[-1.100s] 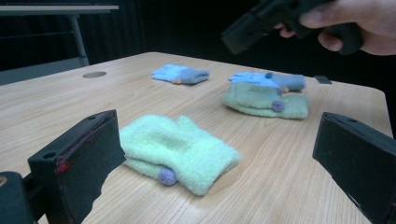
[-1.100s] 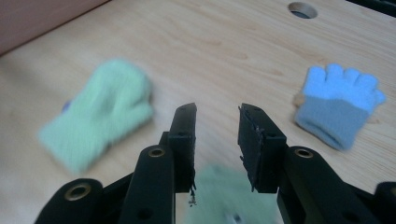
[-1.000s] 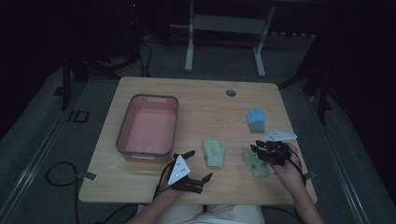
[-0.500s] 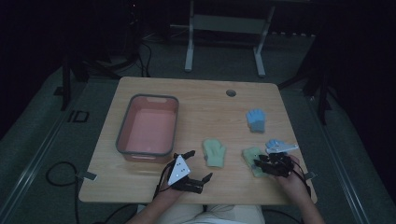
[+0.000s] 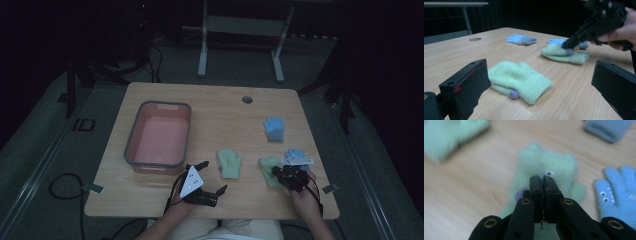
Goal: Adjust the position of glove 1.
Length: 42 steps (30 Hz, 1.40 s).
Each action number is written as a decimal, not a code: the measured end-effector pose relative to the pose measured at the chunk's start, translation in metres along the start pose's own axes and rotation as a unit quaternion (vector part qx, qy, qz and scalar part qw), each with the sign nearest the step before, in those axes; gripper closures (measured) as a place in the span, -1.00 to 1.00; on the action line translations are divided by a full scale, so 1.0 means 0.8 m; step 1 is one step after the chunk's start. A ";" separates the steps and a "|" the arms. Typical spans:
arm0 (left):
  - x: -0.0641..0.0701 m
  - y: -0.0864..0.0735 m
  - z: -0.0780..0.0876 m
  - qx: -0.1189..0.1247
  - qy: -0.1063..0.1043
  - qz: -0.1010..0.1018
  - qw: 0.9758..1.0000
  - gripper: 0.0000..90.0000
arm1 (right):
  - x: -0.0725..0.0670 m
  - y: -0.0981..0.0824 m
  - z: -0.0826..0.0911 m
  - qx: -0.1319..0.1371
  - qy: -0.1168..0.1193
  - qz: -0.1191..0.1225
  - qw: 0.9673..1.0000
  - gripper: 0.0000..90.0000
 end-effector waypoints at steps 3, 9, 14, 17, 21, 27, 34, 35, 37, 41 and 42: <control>0.000 0.000 0.000 0.001 0.000 -0.002 1.000 -0.98 | -0.007 0.034 0.021 0.042 -0.038 -0.028 0.998 0.95; 0.001 0.000 0.001 0.001 0.000 -0.003 1.000 -0.98 | -0.020 0.066 0.033 0.064 -0.069 -0.048 0.994 0.95; 0.001 0.000 0.000 0.001 0.000 -0.002 1.000 -0.98 | -0.034 0.072 0.021 0.053 -0.081 -0.052 0.994 0.96; 0.000 0.000 0.000 0.000 0.001 -0.002 1.000 -0.98 | -0.039 0.071 0.010 0.044 -0.080 -0.046 0.995 0.96; 0.001 0.000 0.000 0.000 0.001 -0.003 1.000 -0.98 | -0.041 0.065 -0.005 0.030 -0.082 -0.042 0.995 0.96; 0.001 0.000 0.000 0.000 0.002 -0.003 1.000 -0.98 | -0.040 0.053 -0.033 0.008 -0.069 -0.058 0.996 0.95; 0.001 0.000 0.000 0.001 0.002 -0.005 1.000 -0.98 | -0.044 0.039 -0.051 -0.007 -0.054 -0.063 0.997 0.94; 0.001 0.000 0.000 0.001 0.002 -0.004 1.000 -0.98 | -0.042 0.039 -0.050 -0.008 -0.049 -0.064 0.997 0.92; 0.001 0.000 0.000 0.000 0.002 -0.004 1.000 -0.98 | -0.042 0.039 -0.050 -0.008 -0.047 -0.064 0.997 0.90; 0.001 0.000 0.000 0.000 0.000 -0.002 1.000 -0.98 | -0.038 0.045 -0.038 -0.002 -0.033 -0.059 0.998 0.70; 0.001 0.000 0.000 0.000 0.000 -0.002 1.000 -0.98 | -0.036 0.046 -0.033 0.000 -0.027 -0.052 0.998 0.69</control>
Point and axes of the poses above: each handheld gripper's, and its own axes: z roughly backward along the jaws, y roughly out of its top, x roughly to its right, the point moved 6 cm from there along -z, roughly forward along the jaws, and after that the axes turned 3 degrees about -x, right-handed, at the moved point
